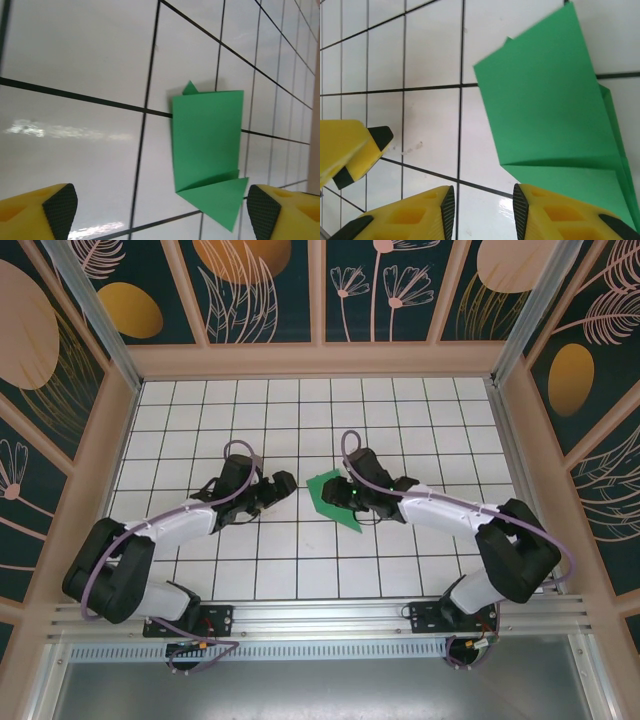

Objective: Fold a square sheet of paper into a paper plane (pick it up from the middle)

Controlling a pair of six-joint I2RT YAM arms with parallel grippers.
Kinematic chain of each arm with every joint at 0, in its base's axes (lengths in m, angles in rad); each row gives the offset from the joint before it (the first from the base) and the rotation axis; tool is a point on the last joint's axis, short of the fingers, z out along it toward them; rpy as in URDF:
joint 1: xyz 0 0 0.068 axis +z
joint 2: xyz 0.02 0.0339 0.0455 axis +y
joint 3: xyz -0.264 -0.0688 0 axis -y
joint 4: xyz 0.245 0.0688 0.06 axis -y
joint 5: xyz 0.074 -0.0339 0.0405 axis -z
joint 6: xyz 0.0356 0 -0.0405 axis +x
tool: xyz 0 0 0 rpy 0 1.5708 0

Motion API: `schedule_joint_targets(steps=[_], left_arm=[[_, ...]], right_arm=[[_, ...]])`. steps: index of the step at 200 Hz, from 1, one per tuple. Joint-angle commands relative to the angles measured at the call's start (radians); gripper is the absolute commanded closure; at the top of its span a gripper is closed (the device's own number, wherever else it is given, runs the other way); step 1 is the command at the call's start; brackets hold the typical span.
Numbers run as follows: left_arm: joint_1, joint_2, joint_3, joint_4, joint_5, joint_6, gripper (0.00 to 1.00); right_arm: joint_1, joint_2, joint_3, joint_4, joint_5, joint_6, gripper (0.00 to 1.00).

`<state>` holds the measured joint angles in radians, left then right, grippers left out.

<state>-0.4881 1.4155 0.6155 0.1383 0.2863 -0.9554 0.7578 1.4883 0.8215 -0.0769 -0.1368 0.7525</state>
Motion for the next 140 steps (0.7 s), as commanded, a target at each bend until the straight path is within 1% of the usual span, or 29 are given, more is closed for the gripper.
schedule_joint_targets(steps=[1, 31, 49, 73, 102, 119, 140], left_arm=[[-0.007, 0.023, -0.007, 0.103, 0.094, -0.065, 0.14], [-0.045, 0.06, 0.012, 0.113, 0.097, -0.116, 0.22], [-0.077, 0.086, 0.019, 0.109, 0.088, -0.162, 0.28], [-0.123, 0.135, 0.042, 0.119, 0.096, -0.207, 0.3], [-0.167, 0.194, 0.072, 0.146, 0.108, -0.252, 0.32], [-0.176, 0.202, 0.08, 0.143, 0.094, -0.269, 0.33], [-0.181, 0.214, 0.095, 0.151, 0.108, -0.281, 0.34]], right_arm=[[-0.014, -0.002, -0.06, 0.047, -0.029, 0.033, 0.62], [-0.059, 0.022, -0.097, 0.098, -0.056, 0.027, 0.65], [-0.089, 0.039, -0.111, 0.137, -0.084, 0.021, 0.65], [-0.126, 0.068, -0.111, 0.149, -0.108, 0.02, 0.65], [-0.167, 0.076, -0.151, 0.183, -0.163, 0.017, 0.65], [-0.182, 0.078, -0.159, 0.191, -0.187, 0.011, 0.65], [-0.191, 0.088, -0.158, 0.189, -0.198, -0.002, 0.66]])
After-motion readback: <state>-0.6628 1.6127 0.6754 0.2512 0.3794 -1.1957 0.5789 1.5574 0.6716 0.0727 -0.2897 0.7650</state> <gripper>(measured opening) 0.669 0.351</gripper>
